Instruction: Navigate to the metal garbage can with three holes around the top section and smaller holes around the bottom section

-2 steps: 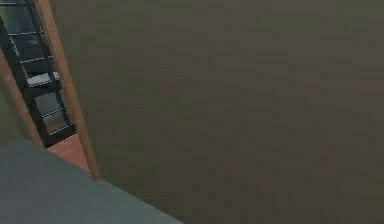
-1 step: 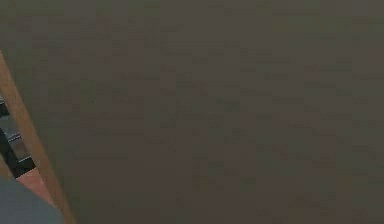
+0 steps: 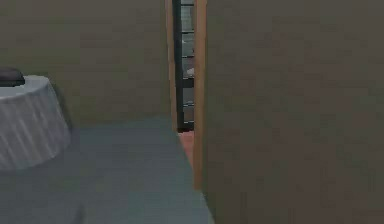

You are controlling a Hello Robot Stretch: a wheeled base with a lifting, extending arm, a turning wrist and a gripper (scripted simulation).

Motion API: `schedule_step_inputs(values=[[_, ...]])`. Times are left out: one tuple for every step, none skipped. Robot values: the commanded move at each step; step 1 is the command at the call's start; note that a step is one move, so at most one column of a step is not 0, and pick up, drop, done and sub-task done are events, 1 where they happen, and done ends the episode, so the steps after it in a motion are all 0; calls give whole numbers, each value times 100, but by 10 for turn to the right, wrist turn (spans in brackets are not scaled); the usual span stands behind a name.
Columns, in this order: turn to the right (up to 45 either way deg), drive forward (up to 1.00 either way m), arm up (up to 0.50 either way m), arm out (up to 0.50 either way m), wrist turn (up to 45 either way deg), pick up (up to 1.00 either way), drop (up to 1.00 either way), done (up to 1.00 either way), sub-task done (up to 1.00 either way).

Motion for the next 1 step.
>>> schedule_step_inputs(values=[[-150, 0, 0, 0, 0, 0, 0, 0, 0]])
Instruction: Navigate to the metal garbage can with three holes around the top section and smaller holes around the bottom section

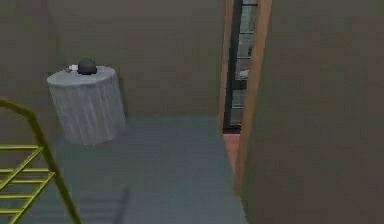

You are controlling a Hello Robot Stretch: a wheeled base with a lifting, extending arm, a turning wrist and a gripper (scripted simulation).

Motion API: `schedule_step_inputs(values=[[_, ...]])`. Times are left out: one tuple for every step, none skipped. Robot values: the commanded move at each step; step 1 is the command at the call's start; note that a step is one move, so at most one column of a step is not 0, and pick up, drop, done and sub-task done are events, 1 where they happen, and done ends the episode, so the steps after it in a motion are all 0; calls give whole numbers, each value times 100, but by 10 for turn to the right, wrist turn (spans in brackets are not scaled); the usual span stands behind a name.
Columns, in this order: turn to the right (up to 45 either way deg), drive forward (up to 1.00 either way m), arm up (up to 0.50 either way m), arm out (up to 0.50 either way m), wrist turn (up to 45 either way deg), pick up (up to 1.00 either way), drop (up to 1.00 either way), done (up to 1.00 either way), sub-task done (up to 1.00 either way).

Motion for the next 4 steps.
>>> schedule_step_inputs(values=[[0, 100, 0, 0, 0, 0, 0, 0, 0], [-150, 0, 0, 0, 0, 0, 0, 0, 0], [0, 5, 0, 0, 0, 0, 0, 0, 0], [360, 0, 0, 0, 0, 0, 0, 0, 0]])
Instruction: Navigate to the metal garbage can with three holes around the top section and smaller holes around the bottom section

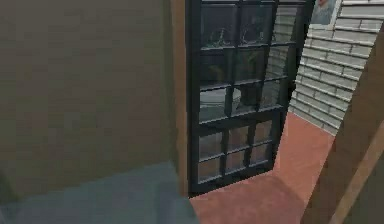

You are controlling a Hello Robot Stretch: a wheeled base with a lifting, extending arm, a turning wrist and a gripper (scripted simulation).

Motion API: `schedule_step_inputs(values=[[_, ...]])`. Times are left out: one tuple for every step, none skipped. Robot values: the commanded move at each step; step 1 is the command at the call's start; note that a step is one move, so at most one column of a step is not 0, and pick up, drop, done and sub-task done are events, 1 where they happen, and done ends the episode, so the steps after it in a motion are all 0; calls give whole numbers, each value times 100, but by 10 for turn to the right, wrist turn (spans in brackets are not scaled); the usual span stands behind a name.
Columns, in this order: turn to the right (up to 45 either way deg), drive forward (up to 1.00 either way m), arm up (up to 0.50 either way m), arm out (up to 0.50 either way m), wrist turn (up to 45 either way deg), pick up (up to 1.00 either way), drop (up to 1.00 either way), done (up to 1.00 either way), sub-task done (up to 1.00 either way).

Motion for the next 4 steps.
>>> schedule_step_inputs(values=[[0, 50, 0, 0, 0, 0, 0, 0, 0], [0, 30, 0, 0, 0, 0, 0, 0, 0], [450, 0, 0, 0, 0, 0, 0, 0, 0], [210, 0, 0, 0, 0, 0, 0, 0, 0]])
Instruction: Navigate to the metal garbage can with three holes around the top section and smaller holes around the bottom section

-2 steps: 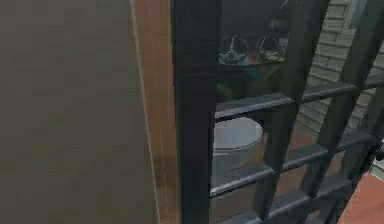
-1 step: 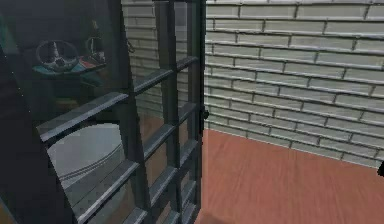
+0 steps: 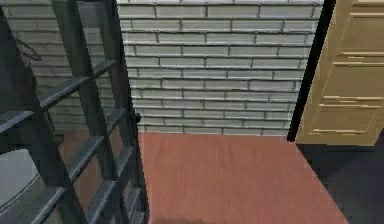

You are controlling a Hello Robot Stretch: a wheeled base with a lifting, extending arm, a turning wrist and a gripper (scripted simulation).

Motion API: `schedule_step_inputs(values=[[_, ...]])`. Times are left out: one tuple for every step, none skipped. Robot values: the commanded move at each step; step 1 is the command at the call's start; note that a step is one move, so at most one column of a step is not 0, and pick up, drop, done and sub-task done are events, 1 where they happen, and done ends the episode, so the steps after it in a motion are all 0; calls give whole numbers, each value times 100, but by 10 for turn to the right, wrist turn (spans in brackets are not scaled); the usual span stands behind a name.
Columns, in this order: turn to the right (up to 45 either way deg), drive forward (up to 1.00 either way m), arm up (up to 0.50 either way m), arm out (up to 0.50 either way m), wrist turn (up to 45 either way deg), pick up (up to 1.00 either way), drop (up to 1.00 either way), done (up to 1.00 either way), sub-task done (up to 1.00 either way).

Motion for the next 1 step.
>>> schedule_step_inputs(values=[[0, 25, 0, 0, 0, 0, 0, 0, 0]])
